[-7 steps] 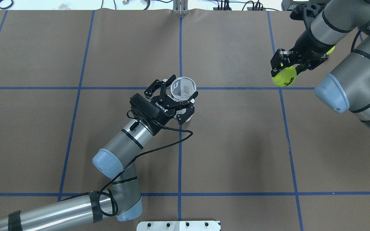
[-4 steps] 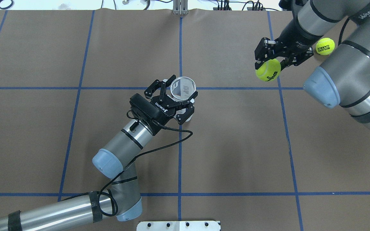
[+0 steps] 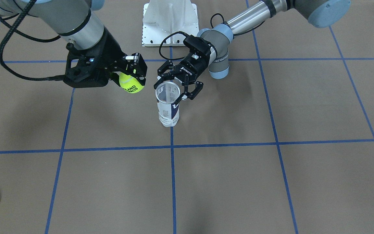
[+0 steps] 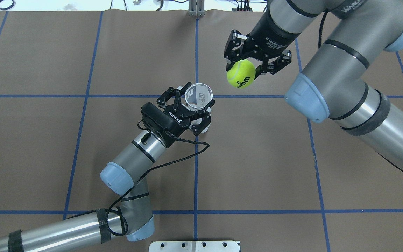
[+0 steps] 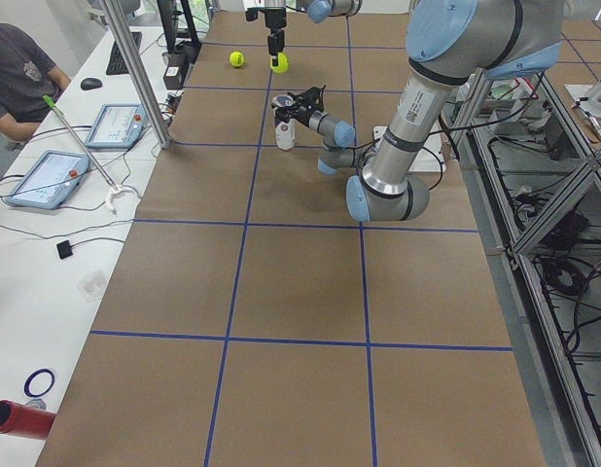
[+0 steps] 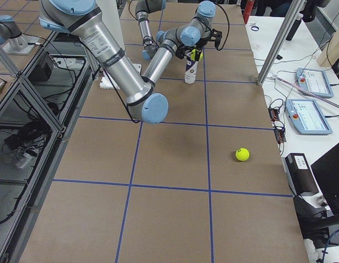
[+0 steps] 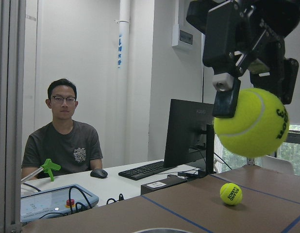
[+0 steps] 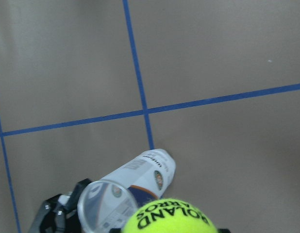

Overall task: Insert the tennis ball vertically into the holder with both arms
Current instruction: 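Lift the tennis ball with the right gripper and carry it above the holder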

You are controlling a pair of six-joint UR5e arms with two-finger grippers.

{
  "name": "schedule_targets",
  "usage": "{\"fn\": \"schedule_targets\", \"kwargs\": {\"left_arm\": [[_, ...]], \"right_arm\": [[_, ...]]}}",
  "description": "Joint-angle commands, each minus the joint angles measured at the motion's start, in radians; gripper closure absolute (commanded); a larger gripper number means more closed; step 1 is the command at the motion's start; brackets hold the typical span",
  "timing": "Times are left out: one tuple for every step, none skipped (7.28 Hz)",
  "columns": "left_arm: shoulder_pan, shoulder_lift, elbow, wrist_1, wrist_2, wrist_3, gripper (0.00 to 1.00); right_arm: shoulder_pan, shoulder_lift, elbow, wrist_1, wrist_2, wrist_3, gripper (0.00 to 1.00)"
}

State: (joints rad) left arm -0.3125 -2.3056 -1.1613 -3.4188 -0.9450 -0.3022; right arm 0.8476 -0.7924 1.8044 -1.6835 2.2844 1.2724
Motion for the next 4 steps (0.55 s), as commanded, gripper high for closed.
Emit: {"fn": "schedule_targets", "kwargs": {"left_arm": [[0.001,0.0,0.0,0.0,0.0,0.0,0.13],[0.003,0.0,0.0,0.0,0.0,0.0,0.13],[0.003,0.0,0.0,0.0,0.0,0.0,0.13],[0.003,0.0,0.0,0.001,0.0,0.0,0.13]], "right_arm": [[-0.06,0.097,-0.083,0.004,-0.077,0.064,1.0],[-0.074,0.101,-0.088,0.004,-0.082,0.064,1.0],[-0.088,0.102,-0.091,0.004,-0.103,0.064,1.0],[-0.102,0.104,-0.094,0.005,-0.127,0.065,1.0]]}}
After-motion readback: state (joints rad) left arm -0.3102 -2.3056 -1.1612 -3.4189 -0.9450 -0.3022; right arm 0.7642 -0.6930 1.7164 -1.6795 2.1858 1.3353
